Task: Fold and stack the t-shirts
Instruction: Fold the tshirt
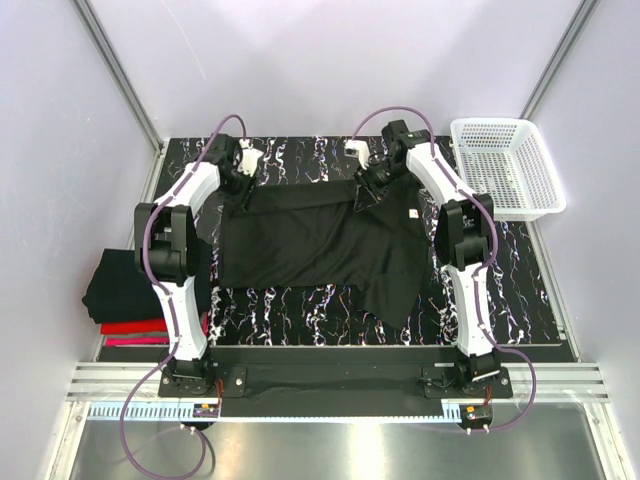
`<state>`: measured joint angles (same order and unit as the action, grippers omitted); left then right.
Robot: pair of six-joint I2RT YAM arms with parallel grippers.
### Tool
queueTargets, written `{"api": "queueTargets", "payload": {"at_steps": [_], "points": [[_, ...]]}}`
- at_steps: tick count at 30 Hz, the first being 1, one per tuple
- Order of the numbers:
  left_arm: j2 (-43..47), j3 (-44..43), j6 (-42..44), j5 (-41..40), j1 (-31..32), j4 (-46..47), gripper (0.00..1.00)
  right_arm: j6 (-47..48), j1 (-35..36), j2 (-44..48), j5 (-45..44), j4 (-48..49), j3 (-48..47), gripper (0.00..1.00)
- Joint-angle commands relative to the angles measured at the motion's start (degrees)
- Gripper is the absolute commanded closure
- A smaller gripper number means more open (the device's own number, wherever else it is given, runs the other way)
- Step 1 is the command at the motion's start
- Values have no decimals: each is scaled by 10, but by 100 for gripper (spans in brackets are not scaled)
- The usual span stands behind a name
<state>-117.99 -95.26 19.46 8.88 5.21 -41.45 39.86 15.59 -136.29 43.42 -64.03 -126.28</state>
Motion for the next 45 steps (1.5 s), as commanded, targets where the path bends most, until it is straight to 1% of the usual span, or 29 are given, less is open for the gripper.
{"api": "queueTargets", "payload": {"at_steps": [1,5,9,11,12,13,16,18,23,24,27,28,31,34,40,45], "points": [[13,-36,1,15,-4,15,58,-16,7,43,14,-5,-10,64],[2,-57,14,2,-4,15,58,-23,4,42,-14,-6,-23,59],[-14,-78,29,-26,-4,10,57,-25,-15,25,-33,1,-28,59],[-28,-85,36,-36,-5,8,57,-37,-41,7,-51,4,-56,59],[-33,-86,41,-42,-5,8,55,-43,-51,-18,-58,7,-72,59],[-37,-88,54,-47,-5,5,55,-50,-63,-34,-72,10,-107,60],[-62,-98,72,-64,-5,2,55,-52,-97,-83,-97,10,-167,60],[-86,-111,75,-75,-5,-4,55,-45,-113,-107,-109,13,-181,60],[-152,-182,87,-87,-5,-42,55,-40,-126,-134,-131,19,-204,59],[-161,-193,89,-106,-5,-49,55,-39,-126,-139,-135,22,-206,59],[-202,-244,98,-119,-5,-80,54,-37,-127,-157,-158,29,-211,59],[-226,-280,99,-120,-6,-104,54,-36,-128,-163,-169,30,-218,59],[-264,-344,97,-123,-7,-137,54,-35,-128,-186,-199,34,-238,59],[-272,-360,103,-124,-6,-139,53,-35,-128,-206,-240,40,-256,60],[-283,-375,114,-129,-7,-137,52,-38,-140,-217,-275,61,-261,62],[-307,-433,105,-127,-6,-133,50,-36,-145,-217,-286,68,-256,63]]}}
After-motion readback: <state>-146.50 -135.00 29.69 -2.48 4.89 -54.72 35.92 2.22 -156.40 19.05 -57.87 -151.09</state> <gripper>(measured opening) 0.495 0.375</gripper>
